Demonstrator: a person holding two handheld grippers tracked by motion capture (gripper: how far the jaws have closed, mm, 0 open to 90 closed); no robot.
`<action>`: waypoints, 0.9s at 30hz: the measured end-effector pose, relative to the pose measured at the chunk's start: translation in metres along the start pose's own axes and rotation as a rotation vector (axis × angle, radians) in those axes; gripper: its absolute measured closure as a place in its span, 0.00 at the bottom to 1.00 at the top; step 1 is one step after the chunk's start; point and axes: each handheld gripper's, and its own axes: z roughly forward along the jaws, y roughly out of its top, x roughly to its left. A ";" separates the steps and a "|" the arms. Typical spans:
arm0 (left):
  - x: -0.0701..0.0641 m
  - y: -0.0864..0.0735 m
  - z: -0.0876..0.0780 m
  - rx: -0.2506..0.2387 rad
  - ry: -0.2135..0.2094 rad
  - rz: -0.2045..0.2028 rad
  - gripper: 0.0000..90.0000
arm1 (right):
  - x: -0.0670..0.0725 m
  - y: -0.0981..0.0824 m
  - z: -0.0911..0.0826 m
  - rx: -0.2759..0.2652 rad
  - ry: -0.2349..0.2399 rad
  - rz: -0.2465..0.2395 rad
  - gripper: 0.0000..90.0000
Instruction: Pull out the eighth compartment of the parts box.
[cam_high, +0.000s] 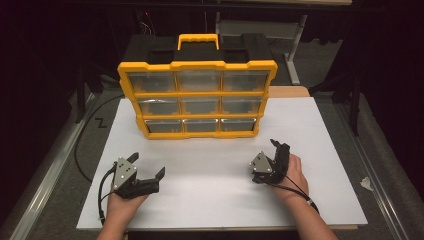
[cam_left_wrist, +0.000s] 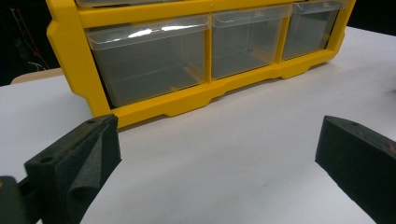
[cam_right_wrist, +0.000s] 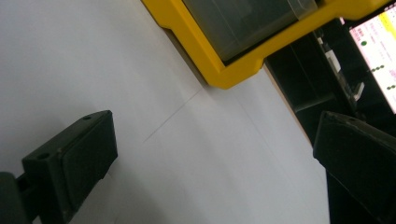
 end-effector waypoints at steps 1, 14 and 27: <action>0.000 0.000 0.000 0.000 0.000 0.000 0.01 | 0.000 0.000 0.000 0.000 0.000 0.000 0.01; -0.001 -0.001 0.001 0.007 -0.002 0.004 0.01 | 0.007 0.005 -0.006 0.021 -0.048 -0.178 0.01; -0.001 -0.001 0.001 0.010 -0.001 0.009 0.01 | 0.015 0.011 -0.011 0.022 -0.097 -0.320 0.02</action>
